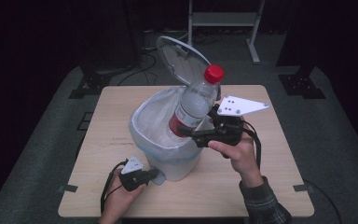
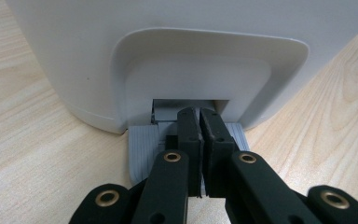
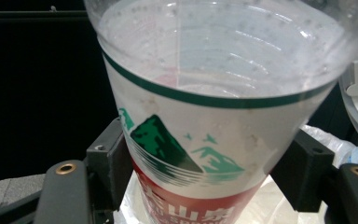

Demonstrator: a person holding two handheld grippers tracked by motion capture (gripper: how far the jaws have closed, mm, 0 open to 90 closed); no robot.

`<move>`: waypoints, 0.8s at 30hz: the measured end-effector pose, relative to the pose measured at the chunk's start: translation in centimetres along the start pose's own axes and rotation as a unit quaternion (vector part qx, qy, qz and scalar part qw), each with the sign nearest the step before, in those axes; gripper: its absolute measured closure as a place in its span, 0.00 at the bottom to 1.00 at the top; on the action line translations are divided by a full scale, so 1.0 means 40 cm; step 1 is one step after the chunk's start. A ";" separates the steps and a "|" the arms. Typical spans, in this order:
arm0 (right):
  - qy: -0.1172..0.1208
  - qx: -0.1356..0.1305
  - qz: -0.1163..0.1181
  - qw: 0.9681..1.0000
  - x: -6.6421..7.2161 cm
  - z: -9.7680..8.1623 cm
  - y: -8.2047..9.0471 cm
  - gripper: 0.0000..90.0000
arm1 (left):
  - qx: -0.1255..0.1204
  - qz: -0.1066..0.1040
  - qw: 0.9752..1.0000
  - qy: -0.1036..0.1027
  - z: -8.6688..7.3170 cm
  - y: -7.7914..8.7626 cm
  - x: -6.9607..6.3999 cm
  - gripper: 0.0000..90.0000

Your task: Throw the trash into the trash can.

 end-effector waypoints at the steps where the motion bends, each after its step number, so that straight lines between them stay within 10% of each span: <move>1: -0.002 0.001 -0.001 1.000 -0.002 -0.002 -0.002 0.32 | 0.000 0.000 1.000 0.000 0.000 0.000 0.000 0.97; 24: -0.006 0.014 -0.004 1.000 -0.016 -0.036 -0.045 0.31 | 0.000 0.000 1.000 0.000 0.000 0.000 0.000 0.97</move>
Point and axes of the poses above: each handheld gripper's, and its own axes: y roughly backward along the jaws, z roughly out of its top, x roughly to its left, the point moved 4 cm from there along -y, roughly forward along the jaws, and after that the axes turned 10 degrees about -y, right-handed, at the moved point
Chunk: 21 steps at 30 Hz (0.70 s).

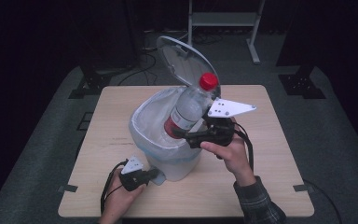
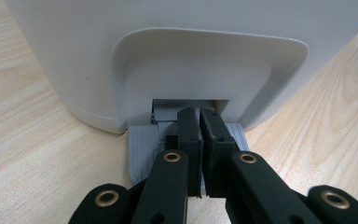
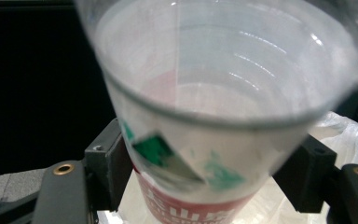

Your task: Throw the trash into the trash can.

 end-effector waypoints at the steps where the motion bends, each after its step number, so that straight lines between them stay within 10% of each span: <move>1: -0.001 0.000 0.001 1.000 0.000 0.000 0.001 0.31 | 0.000 0.000 1.000 0.000 0.000 0.000 0.000 0.97; 21: -0.007 0.000 0.001 1.000 -0.009 -0.005 0.015 0.28 | -0.001 0.000 1.000 0.002 0.000 0.000 0.000 0.96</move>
Point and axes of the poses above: each handheld gripper's, and its own axes: y roughly backward along the jaws, z roughly out of its top, x roughly to its left, the point moved 4 cm from there along -y, roughly forward along the jaws, and after that the axes turned 10 degrees about -y, right-handed, at the moved point
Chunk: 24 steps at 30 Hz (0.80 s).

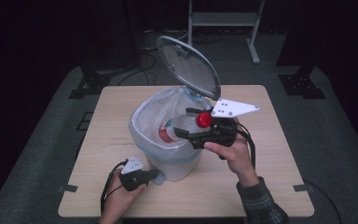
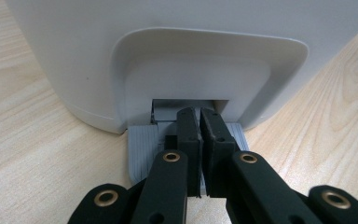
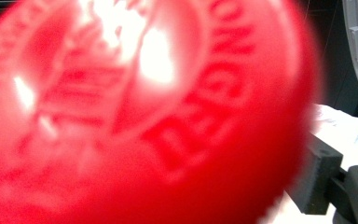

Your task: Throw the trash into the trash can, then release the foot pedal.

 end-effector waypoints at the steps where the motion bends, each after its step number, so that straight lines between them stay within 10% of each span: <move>1: -0.001 -0.002 -0.001 1.000 -0.001 0.001 0.002 0.27 | 0.000 0.000 1.000 0.000 0.000 0.000 0.000 0.96; 24: 0.000 -0.004 -0.015 1.000 -0.010 -0.019 0.066 0.24 | 0.000 -0.001 1.000 0.003 0.000 0.000 0.000 0.96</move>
Point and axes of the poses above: each handheld gripper's, and its own axes: y roughly backward along the jaws, z roughly out of its top, x roughly to its left, the point moved 4 cm from there along -y, roughly forward along the jaws, and after that the axes turned 10 degrees about -y, right-handed, at the moved point
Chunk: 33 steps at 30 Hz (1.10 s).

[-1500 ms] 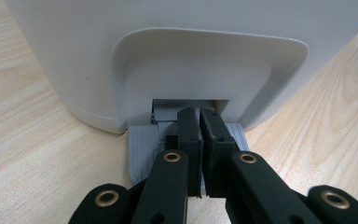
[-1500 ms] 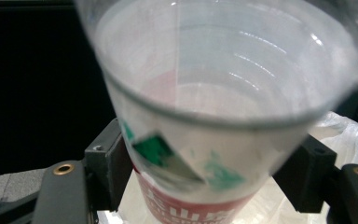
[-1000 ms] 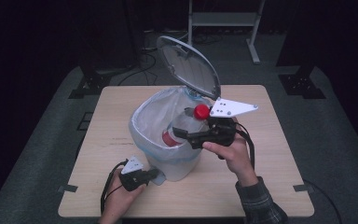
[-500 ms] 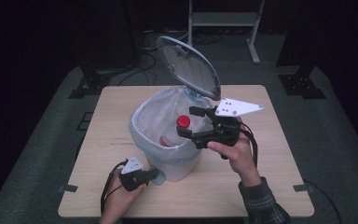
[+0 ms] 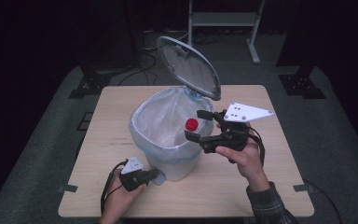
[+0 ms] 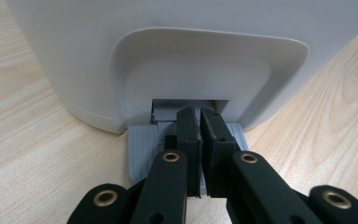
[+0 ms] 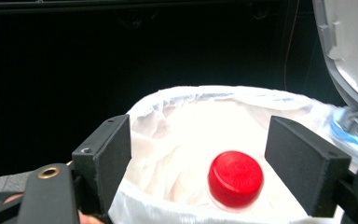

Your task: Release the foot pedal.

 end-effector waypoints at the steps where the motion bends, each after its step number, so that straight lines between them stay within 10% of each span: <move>1: 0.002 0.000 -0.002 1.000 -0.001 -0.004 0.007 0.24 | 0.000 0.000 1.000 0.001 0.000 0.000 0.000 0.96; 33: -0.025 0.014 -0.087 0.996 -0.088 -0.132 0.192 0.24 | -0.017 0.008 1.000 0.002 0.002 0.092 -0.002 0.42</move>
Point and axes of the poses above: each handheld gripper's, and its own axes: y roughly backward along the jaws, z roughly out of its top, x roughly to its left, the point moved 4 cm from there along -y, roughly forward along the jaws, and after that the axes turned 10 degrees about -y, right-handed, at the moved point
